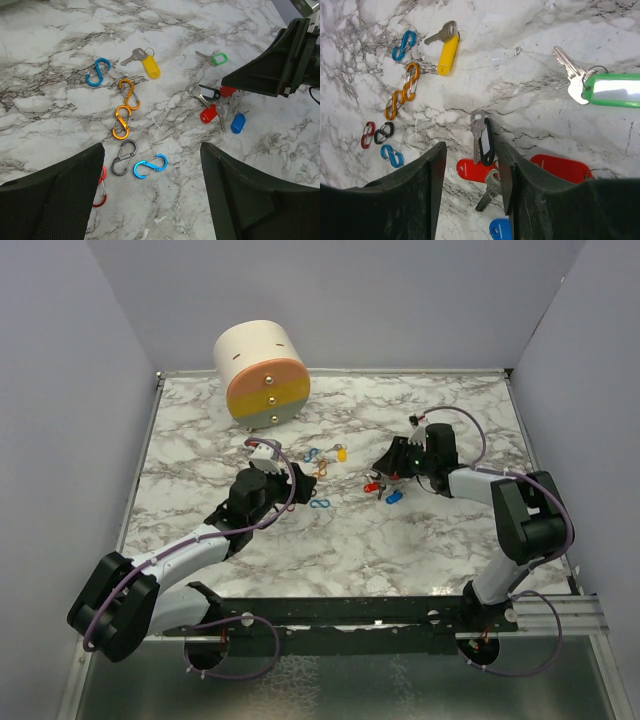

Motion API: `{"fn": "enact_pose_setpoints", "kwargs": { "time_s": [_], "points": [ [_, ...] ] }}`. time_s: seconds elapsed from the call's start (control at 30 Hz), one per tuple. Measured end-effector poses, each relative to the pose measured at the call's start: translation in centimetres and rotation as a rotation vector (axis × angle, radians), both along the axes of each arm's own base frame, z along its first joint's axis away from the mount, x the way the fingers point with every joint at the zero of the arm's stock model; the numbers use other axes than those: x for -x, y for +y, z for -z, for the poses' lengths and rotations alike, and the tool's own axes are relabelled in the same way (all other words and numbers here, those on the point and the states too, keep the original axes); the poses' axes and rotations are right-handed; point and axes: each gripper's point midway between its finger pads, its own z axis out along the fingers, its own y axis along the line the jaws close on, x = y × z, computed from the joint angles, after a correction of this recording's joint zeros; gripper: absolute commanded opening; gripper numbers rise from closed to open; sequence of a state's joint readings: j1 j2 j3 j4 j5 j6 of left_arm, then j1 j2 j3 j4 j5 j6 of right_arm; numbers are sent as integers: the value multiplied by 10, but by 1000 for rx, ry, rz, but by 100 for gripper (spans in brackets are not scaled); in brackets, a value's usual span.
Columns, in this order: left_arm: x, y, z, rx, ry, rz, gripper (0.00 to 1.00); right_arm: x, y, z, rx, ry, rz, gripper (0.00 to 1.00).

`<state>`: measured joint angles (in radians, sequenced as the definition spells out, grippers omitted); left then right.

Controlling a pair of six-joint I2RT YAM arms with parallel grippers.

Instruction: Put the keys on the keyring

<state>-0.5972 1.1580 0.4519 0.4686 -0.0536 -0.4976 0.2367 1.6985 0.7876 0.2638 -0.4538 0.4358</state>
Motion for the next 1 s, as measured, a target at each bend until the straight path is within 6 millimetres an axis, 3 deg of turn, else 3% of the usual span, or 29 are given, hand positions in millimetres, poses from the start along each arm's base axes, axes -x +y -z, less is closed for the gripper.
{"fn": "enact_pose_setpoints", "kwargs": {
  "time_s": [0.3,0.4,0.57,0.7,1.0],
  "points": [
    [-1,1,0,-2,-1,-6,79,-7,-5,1,28,-8,33,46],
    [-1,1,0,-3,-1,-8,79,-18,-3,-3,36,-16,32,46],
    [-1,2,1,-5,0,-11,79,-44,11,-20,41,-69,6,46],
    [-1,3,2,-11,2,-15,79,-64,34,-28,58,-104,-40,46],
    [-2,6,0,-24,-8,-26,80,-78,61,9,115,-65,-116,46]
  ]
}}
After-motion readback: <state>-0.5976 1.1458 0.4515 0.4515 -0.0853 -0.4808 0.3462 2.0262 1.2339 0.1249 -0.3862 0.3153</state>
